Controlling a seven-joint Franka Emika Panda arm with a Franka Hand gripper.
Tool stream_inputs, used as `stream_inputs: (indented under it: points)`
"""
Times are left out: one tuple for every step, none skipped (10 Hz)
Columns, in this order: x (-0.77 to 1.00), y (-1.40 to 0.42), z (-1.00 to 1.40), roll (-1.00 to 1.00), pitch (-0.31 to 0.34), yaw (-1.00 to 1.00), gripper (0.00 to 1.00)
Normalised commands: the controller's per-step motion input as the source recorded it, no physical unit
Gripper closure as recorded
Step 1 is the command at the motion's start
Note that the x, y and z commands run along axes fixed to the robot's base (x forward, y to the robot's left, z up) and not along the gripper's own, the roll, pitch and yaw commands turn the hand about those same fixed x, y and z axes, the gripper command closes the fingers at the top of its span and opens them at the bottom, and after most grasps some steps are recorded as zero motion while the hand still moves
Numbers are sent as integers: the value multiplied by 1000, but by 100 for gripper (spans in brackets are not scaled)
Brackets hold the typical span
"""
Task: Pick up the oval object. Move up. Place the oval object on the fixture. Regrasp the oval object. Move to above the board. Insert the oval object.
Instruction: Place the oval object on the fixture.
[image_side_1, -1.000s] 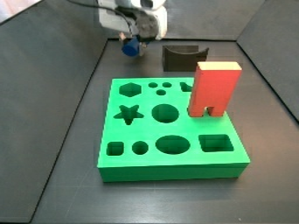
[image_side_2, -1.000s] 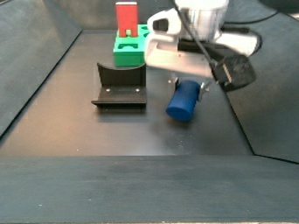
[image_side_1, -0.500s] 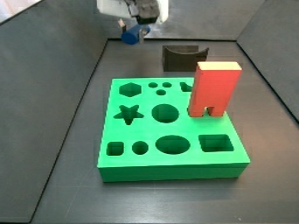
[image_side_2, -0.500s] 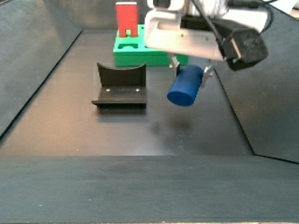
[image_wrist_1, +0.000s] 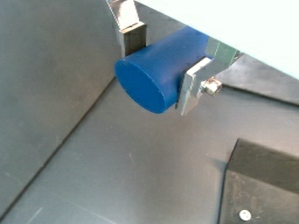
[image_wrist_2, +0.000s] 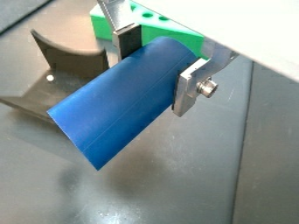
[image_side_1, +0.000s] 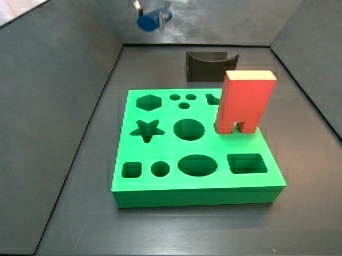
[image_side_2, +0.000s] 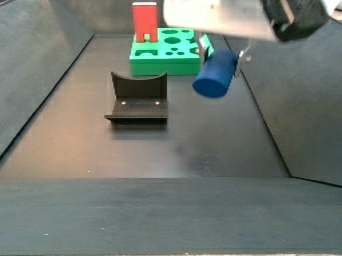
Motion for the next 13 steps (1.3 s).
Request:
stream_inputs:
  points:
    - [-23,13,948,85,54,-4,100]
    - [-14,9,752,89,60,7,100]
    - [-7,9,602,91,66,13,100]
    - [-4,11,399,97,82,17,100]
    - [2,10,250,98,89,22,100]
    - [1000,-380,321,97,-133,1000,100]
    - [1000,-379,278,100,-134,1000,100]
    - [1000,-334,243,118,-105,1000,100]
    - [1000,-293,218,106,-53,738,100]
    - [1000,-266,193,95,-5,480,100]
    - [1000,-228,169,84,42,259,100]
    - [1000,-190,140,75,81,133,100]
    - [1000,-173,128,71,96,101,100]
